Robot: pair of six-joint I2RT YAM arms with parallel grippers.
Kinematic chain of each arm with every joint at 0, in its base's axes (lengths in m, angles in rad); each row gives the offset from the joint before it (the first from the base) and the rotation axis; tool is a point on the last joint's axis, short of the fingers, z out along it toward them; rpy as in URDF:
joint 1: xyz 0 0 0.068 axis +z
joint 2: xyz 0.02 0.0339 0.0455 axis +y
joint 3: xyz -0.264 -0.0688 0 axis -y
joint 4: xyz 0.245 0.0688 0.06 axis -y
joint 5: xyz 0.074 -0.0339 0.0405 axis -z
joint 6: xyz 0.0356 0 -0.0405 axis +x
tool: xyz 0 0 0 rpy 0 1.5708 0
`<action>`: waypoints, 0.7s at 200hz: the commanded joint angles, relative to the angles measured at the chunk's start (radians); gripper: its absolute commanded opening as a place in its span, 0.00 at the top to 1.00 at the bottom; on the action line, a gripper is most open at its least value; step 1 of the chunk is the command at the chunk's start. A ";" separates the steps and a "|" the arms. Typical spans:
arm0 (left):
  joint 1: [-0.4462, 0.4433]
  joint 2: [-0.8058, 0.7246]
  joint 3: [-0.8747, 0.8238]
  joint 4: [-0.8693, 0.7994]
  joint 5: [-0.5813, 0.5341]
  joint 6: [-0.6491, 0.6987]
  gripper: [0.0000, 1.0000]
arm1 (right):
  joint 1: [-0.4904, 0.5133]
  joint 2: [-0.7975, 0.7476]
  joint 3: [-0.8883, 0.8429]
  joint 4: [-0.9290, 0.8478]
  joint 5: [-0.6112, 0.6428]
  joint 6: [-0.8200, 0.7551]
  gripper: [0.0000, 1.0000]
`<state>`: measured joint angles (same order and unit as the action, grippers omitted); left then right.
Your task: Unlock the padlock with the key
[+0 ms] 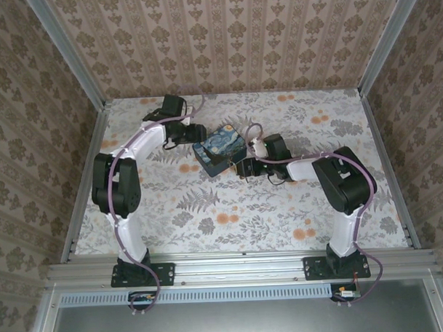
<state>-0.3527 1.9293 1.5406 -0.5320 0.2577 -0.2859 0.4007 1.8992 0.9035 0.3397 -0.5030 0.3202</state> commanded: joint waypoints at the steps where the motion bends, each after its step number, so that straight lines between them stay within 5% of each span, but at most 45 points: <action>1: 0.004 -0.012 0.018 -0.017 0.008 0.026 0.37 | 0.029 0.028 0.006 -0.040 -0.005 -0.011 0.38; 77: 0.004 -0.014 0.044 -0.033 0.001 0.017 0.37 | 0.134 0.034 0.067 -0.253 0.339 -0.097 0.44; 140: -0.004 0.047 0.063 0.000 -0.009 0.015 0.37 | 0.142 0.022 0.046 -0.203 0.313 -0.040 0.61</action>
<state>-0.3519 1.9362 1.5688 -0.5426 0.2562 -0.2829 0.5262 1.8992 0.9676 0.2005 -0.1673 0.2436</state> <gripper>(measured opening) 0.630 0.405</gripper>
